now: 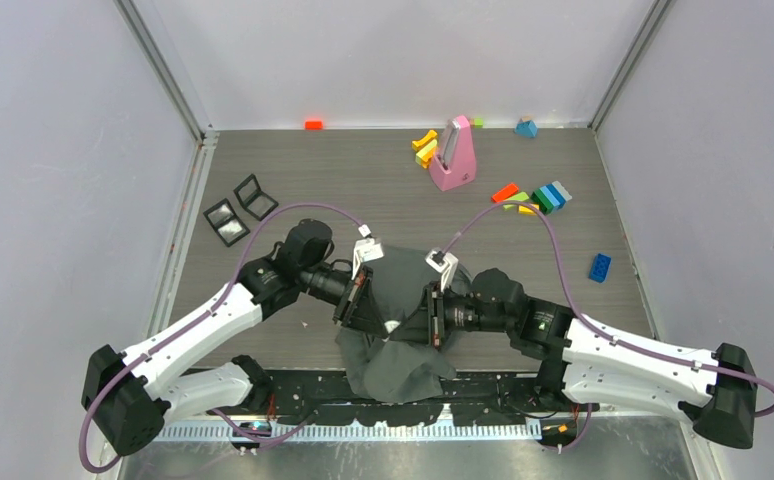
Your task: Pin the brooch onto the clothing
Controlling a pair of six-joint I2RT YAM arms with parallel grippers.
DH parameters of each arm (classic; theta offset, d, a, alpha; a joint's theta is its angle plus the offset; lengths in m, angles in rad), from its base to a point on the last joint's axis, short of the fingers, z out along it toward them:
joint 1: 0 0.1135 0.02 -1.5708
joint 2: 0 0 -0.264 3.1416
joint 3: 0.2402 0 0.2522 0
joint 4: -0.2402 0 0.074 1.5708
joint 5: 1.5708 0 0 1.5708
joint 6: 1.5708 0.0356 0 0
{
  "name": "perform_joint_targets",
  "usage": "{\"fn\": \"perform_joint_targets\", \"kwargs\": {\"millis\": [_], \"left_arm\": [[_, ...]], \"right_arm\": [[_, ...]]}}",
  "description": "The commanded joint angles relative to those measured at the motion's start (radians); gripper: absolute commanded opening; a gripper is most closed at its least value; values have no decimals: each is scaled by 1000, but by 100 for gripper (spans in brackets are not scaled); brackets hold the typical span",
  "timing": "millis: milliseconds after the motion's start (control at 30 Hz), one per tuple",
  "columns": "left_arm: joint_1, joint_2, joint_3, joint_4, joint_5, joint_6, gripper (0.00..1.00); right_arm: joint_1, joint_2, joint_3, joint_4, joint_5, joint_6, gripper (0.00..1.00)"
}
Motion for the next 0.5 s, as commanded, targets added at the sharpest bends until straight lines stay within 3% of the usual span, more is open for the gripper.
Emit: {"fn": "perform_joint_targets", "kwargs": {"millis": [0, 367, 467], "left_arm": [[-24, -32, 20, 19, 147, -17, 0], [-26, -44, 14, 9, 125, -13, 0], [-25, -42, 28, -41, 43, 17, 0]], "right_arm": [[-80, 27, -19, -4, 148, 78, 0], [-135, 54, -49, 5, 156, 127, 0], [-136, 31, -60, 12, 140, 115, 0]]}}
